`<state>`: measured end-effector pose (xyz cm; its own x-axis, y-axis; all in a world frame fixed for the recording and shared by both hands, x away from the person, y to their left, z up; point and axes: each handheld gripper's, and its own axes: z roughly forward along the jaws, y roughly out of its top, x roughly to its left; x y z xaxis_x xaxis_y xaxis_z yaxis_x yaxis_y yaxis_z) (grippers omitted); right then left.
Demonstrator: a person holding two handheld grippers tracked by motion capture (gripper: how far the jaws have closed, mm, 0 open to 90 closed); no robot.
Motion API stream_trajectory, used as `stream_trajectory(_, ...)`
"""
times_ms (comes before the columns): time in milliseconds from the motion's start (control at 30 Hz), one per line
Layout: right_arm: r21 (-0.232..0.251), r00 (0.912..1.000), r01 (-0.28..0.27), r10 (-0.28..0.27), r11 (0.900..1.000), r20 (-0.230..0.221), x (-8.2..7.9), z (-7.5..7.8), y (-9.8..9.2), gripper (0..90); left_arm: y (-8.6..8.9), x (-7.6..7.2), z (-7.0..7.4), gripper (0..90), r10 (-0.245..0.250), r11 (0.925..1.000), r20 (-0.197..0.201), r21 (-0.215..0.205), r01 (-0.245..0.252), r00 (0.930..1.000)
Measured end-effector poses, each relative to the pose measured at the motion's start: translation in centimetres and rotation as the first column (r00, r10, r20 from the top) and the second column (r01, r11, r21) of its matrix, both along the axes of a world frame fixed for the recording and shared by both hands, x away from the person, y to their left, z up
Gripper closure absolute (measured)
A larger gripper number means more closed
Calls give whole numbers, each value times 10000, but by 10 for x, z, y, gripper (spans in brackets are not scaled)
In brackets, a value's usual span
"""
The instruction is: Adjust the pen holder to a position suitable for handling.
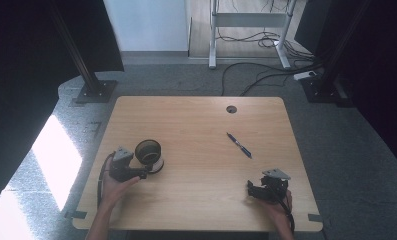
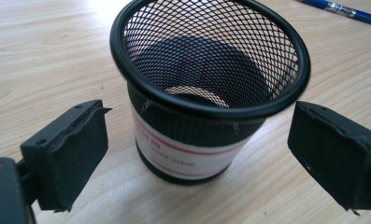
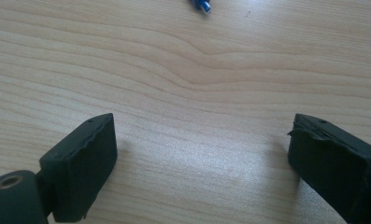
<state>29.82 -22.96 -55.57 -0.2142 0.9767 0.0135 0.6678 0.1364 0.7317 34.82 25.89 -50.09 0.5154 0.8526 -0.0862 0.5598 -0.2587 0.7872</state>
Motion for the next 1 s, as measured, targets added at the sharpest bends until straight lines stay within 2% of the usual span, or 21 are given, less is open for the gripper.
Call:
stream_trajectory(233, -5, 10000, 49, -49, 10000, -12, 0, 0, 0, 83, -9, 13, -6, 53, -18, 10000, 87, -69, 18, 10000)
stream_trajectory(433, 7, 10000, 54, -54, 10000, 1, 0, 0, 0, 84, -12, 18, -11, 58, -39, 9999, 131, -140, 41, 9999)
stream_trajectory(567, 7, 10000, 56, -56, 10000, 5, 0, 0, 0, 85, -14, 19, -12, 100, -21, 10000, 398, -56, 23, 9992)
stream_trajectory(800, -15, 10000, 54, -54, 10000, 2, 0, 0, 0, 85, -15, 17, -11, 107, 57, 9999, 628, 118, -64, 9980)
stream_trajectory(900, 2, 10000, 53, -53, 10000, 6, 0, 0, 0, 85, -14, 13, -7, 110, 258, 9997, 747, 10, -259, 9969)
stream_trajectory(1000, -12, 10000, 56, -56, 10000, 0, 0, 0, 0, 85, -13, 11, -4, 110, 249, 9997, 834, -7, -249, 9962)
